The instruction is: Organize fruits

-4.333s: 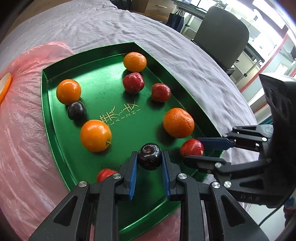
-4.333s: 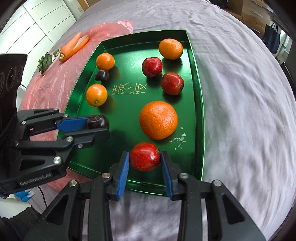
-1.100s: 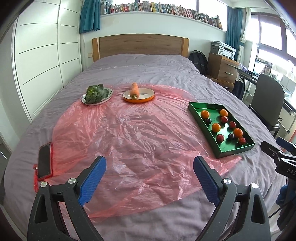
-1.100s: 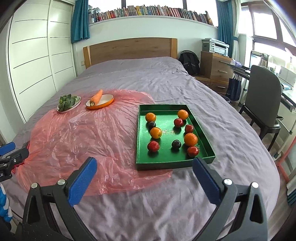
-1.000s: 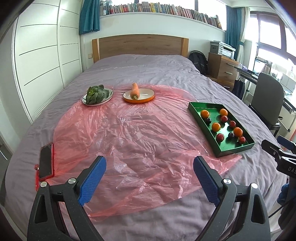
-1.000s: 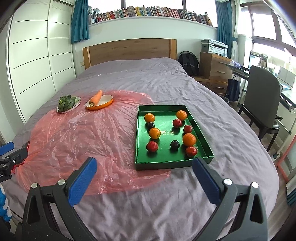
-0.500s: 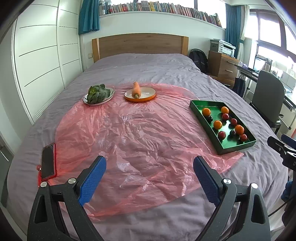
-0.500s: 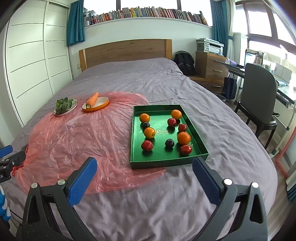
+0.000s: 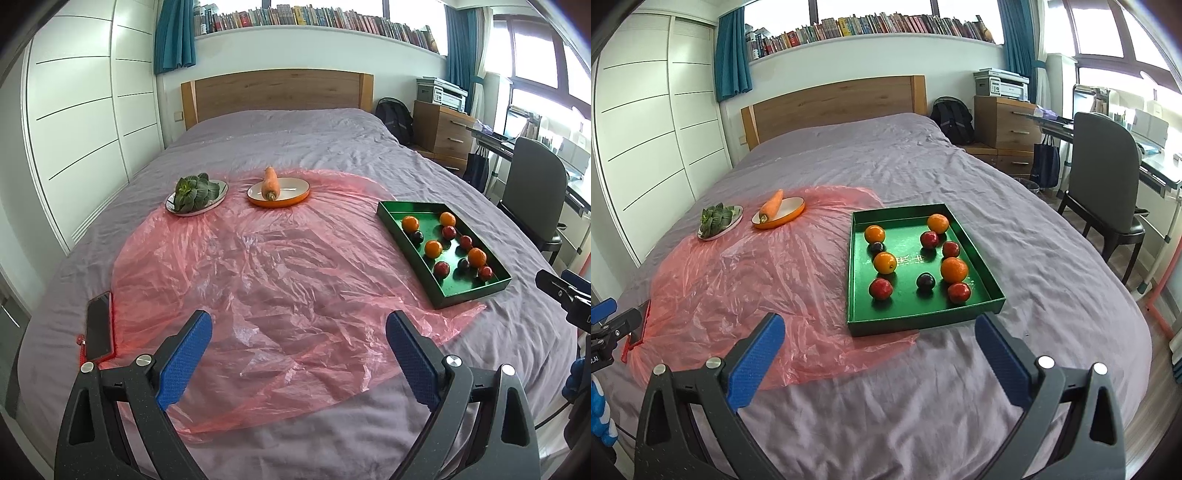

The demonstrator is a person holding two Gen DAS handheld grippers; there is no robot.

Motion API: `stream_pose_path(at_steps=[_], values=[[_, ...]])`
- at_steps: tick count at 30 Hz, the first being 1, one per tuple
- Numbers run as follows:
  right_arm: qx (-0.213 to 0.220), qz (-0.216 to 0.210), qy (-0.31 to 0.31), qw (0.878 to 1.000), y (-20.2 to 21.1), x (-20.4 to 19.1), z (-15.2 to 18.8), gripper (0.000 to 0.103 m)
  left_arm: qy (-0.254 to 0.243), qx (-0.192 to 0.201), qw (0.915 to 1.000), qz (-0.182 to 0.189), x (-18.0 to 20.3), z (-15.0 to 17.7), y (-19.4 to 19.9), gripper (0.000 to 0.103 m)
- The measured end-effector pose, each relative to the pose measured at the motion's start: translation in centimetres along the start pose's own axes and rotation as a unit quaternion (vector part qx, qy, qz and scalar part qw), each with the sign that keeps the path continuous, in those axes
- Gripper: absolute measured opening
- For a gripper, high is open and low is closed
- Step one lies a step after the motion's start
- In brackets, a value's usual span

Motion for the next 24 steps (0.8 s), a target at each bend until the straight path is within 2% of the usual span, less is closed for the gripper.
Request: stream_pose_path(at_steps=[9,24], values=[[-0.005,0.007,-0.03,1.0,-0.1,2.0,0.4,0.103,-0.004,0.003,1.0,-0.006,-0.1,-0.5,0.2,0.093],[-0.023,0.021,-0.031,0.999,-1.1,4.4,1.2,0.103,-0.002,0.004,0.9998,-0.019,-0.8,-0.4,0.2,0.093]])
Point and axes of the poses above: each gripper's, at about its wrist camera, not at the fingertips, and y roughly against the way its jaws point, x to its right, z to its underside, the point moved 2 cm from there along -y, roughly the way its jaws point, and after that the axes turned 12 degrees about z, right-handed, at the moved point
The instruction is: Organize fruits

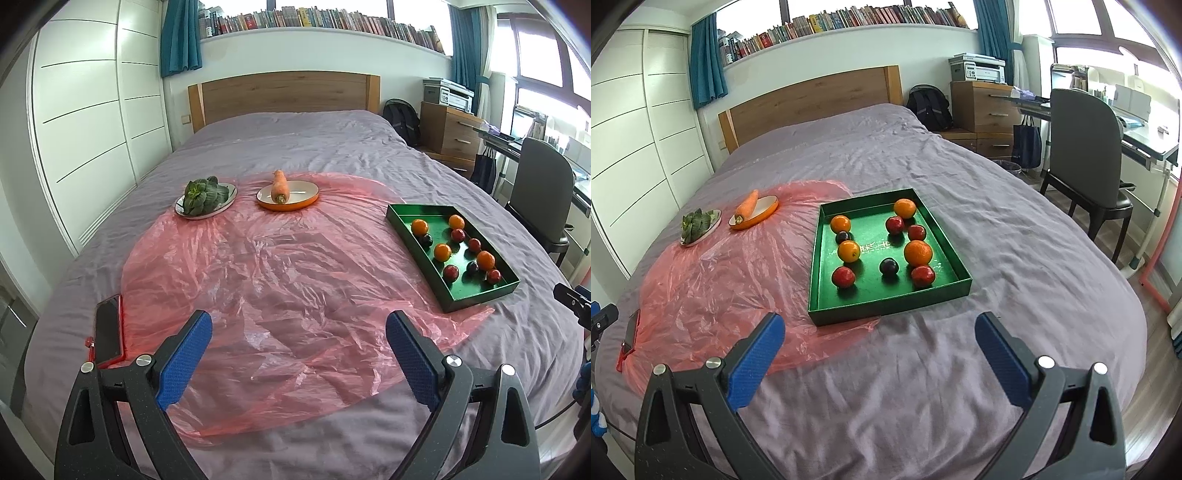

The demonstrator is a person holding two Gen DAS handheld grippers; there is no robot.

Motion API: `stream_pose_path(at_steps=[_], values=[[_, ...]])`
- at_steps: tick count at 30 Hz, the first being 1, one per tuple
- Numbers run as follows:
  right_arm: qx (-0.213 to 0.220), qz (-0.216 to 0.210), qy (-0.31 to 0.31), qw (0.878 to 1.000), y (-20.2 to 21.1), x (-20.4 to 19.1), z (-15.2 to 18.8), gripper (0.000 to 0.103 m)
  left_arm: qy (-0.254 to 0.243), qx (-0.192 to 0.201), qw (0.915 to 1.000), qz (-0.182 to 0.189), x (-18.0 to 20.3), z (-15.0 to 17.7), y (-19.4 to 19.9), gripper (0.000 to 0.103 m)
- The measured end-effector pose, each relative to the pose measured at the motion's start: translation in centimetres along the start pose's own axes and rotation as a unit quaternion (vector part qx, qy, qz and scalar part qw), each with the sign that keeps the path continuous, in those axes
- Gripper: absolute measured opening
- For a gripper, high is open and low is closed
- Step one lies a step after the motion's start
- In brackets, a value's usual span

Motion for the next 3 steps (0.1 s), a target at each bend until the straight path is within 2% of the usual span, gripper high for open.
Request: stream_pose_path(at_steps=[3], values=[[-0.002,-0.003,0.013,1.0,0.01,-0.14,-0.02,0.103,0.004,0.002,1.0,-0.002,-0.25,-0.03,0.07,0.093]])
Point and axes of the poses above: each gripper's, at about its wrist camera, not at the fingertips, and y roughly against the way its jaws point, x to its right, z to its underside, the point moved 2 cm from there along -y, roughly the way its jaws point, and after that the axes turned 12 degrees about z, right-handed, at the moved point
